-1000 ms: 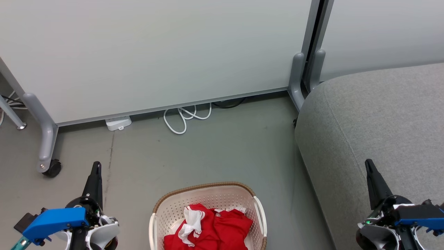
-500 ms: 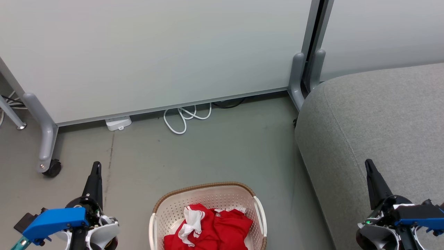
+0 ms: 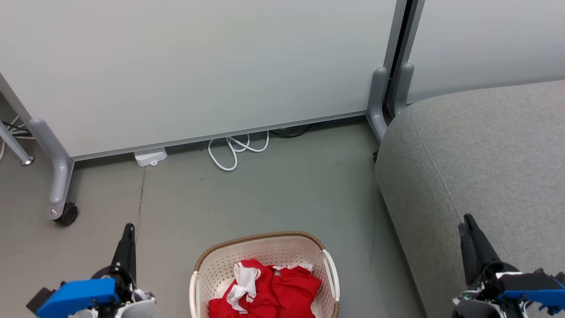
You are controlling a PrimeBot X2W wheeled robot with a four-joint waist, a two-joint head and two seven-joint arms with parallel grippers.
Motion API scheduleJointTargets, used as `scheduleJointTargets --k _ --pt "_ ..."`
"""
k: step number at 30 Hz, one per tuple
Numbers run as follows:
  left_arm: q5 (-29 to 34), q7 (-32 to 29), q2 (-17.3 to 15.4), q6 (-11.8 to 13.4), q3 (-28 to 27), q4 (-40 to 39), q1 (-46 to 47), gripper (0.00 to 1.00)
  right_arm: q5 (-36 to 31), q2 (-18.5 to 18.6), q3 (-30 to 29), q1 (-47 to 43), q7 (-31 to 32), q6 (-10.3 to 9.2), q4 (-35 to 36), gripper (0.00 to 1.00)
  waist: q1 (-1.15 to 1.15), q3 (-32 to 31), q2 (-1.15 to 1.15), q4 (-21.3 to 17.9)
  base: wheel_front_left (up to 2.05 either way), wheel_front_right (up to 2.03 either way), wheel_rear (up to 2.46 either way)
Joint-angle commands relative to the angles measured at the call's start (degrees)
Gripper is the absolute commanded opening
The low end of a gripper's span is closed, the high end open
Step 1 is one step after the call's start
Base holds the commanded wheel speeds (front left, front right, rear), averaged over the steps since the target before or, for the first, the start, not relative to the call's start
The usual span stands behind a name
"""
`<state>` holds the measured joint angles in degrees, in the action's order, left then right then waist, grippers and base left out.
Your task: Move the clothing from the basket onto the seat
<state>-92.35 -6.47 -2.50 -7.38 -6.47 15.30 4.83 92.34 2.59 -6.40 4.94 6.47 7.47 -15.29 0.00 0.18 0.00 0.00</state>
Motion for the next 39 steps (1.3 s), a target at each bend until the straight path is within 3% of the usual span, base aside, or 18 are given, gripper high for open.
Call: scheduleJointTargets --k 1,12,20,39 --pt "0.0 0.0 0.2 0.0 0.0 0.6 -0.7 1.0 0.0 -0.1 0.0 -0.6 0.0 -0.01 -0.5 1.0 0.0 0.0 0.0 0.0 0.0 0.0 0.0" --pt "2.8 3.1 0.2 0.2 2.3 0.5 -0.5 1.0 -2.8 -0.1 1.7 -0.8 -3.1 -0.04 0.4 1.0 0.0 0.0 0.0 0.1 0.0 0.0 0.0" --pt "9.7 5.2 0.1 1.4 3.5 -0.6 -0.3 1.0 -10.6 0.0 2.4 -0.6 -5.2 -0.03 0.4 1.0 0.0 0.0 0.0 0.1 0.0 0.0 0.0" --pt "36.0 9.5 -0.1 3.4 7.1 -2.3 -0.6 1.0 -36.0 0.1 3.9 -0.3 -9.5 -0.01 1.6 1.0 0.0 0.1 0.0 0.5 0.0 0.0 0.0"
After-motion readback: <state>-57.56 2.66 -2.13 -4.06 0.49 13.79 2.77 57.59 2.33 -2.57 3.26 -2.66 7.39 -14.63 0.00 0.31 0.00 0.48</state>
